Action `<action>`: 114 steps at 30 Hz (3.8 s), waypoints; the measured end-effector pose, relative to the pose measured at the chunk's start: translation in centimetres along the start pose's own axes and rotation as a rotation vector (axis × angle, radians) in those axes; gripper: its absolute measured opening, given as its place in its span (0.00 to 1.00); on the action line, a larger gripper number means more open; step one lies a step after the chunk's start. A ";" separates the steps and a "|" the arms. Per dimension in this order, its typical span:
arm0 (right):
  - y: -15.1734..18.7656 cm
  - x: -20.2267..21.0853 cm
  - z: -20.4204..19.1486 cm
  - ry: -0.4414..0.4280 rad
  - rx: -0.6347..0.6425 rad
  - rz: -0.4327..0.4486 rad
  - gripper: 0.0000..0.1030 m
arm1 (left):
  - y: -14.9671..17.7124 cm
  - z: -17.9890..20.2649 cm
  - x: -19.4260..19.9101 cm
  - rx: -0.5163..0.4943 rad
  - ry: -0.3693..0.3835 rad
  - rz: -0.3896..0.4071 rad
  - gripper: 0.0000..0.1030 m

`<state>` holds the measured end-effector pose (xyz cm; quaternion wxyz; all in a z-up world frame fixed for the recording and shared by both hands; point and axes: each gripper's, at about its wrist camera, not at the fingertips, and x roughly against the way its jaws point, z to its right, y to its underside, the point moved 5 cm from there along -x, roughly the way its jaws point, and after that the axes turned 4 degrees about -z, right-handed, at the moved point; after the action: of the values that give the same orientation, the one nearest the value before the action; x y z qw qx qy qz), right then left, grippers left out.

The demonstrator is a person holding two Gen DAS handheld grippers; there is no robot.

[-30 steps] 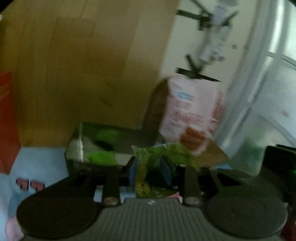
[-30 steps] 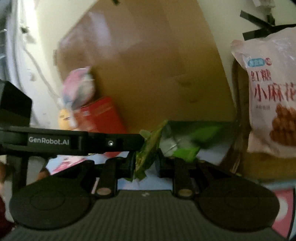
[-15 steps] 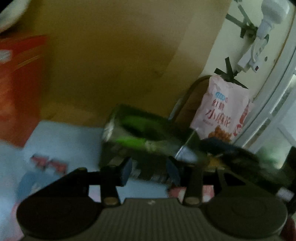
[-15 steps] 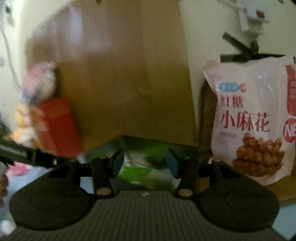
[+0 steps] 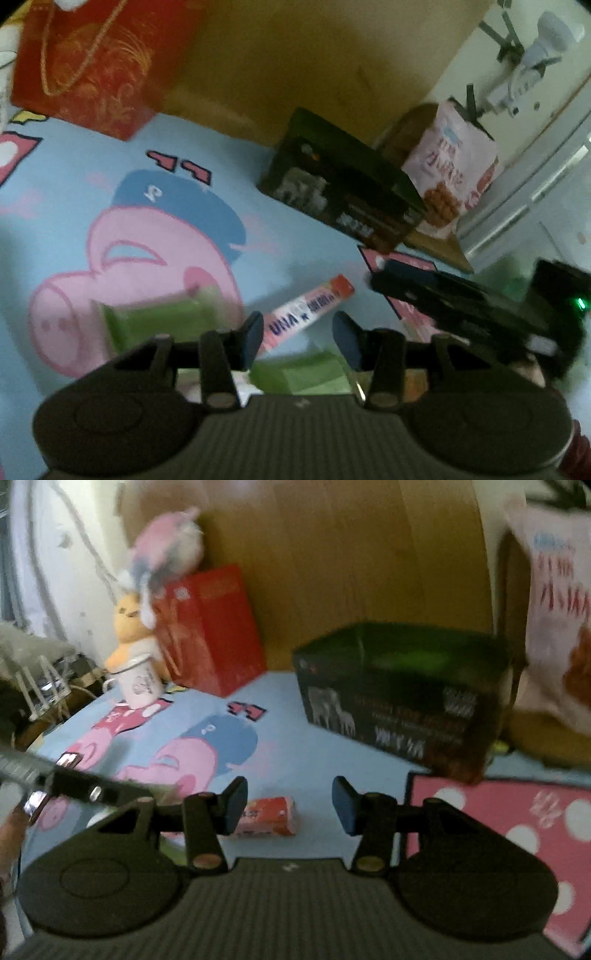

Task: Organize snacks
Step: 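Grasp the pink UHA candy stick with the left tool, then lower the candy stick into the black box and open the left tool, then grasp the clear peanut bag with the left tool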

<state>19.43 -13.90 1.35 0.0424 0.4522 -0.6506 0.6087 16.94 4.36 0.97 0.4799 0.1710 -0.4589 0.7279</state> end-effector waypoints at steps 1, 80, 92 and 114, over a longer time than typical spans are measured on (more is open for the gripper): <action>-0.1 -0.8 0.2 0.003 -0.030 -0.021 0.51 | 0.1 0.1 -0.4 0.003 -0.008 -0.019 0.41; -5.8 3.5 4.4 0.280 0.242 0.231 0.33 | -15.2 10.3 -5.3 -0.174 -0.092 0.164 0.35; -5.0 2.1 7.8 0.333 0.152 0.247 0.48 | -15.5 9.3 -12.1 -0.132 -0.116 0.078 0.38; 9.2 10.5 0.4 0.194 -0.182 0.252 0.48 | 3.7 9.2 -0.6 -0.341 -0.381 0.180 0.47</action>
<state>7.54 -21.29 0.67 0.0691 0.3006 -0.7474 0.5885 12.29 -4.02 3.47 0.3400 0.1800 -0.6703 0.6345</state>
